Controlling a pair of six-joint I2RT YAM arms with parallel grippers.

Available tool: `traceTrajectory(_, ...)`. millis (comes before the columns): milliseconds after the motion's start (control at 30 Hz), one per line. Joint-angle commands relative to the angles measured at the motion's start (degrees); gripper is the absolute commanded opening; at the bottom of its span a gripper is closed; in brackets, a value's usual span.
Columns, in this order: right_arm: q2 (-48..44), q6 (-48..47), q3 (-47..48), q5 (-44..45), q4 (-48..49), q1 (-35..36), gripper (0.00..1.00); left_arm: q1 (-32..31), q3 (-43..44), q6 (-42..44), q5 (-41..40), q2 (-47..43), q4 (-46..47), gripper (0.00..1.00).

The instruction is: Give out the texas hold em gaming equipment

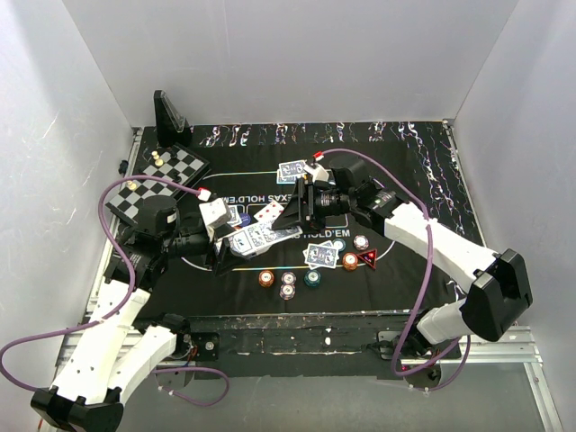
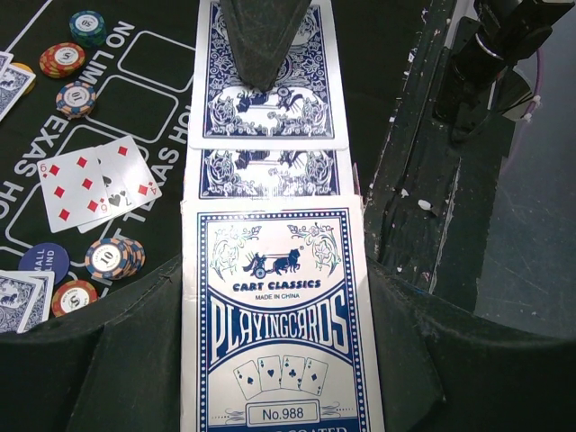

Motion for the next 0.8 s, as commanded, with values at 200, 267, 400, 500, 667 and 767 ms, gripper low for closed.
traceTrajectory(200, -2.17, -0.58, 1.99, -2.14, -0.52, -0.95, 0.52, 0.66, 0.42, 0.13, 1.79, -1.34, 2.03, 0.00)
traceTrajectory(267, -2.35, -0.75, 2.34, -2.31, -0.61, -0.95, 0.50, 0.57, 0.24, 0.04, 1.78, -1.42, 2.03, 0.00)
traceTrajectory(400, -2.88, -1.71, 3.57, -1.96, -2.18, -1.04, 0.49, 0.66, 0.33, 0.04, 1.96, -1.34, 1.94, 0.00)
traceTrajectory(500, -3.49, -2.59, 4.54, -1.52, -3.94, -1.48, 0.49, 0.66, 0.42, -0.13, 2.05, -1.34, 2.20, 0.00)
traceTrajectory(667, -4.37, -4.79, 5.50, -1.52, -7.28, -2.89, 0.49, 0.84, 0.51, -0.31, 2.05, -1.69, 2.03, 0.00)
traceTrajectory(767, -4.28, -5.76, 6.12, -1.96, -8.78, -3.33, 0.50, 0.84, 0.51, -0.22, 2.05, -1.86, 1.85, 0.00)
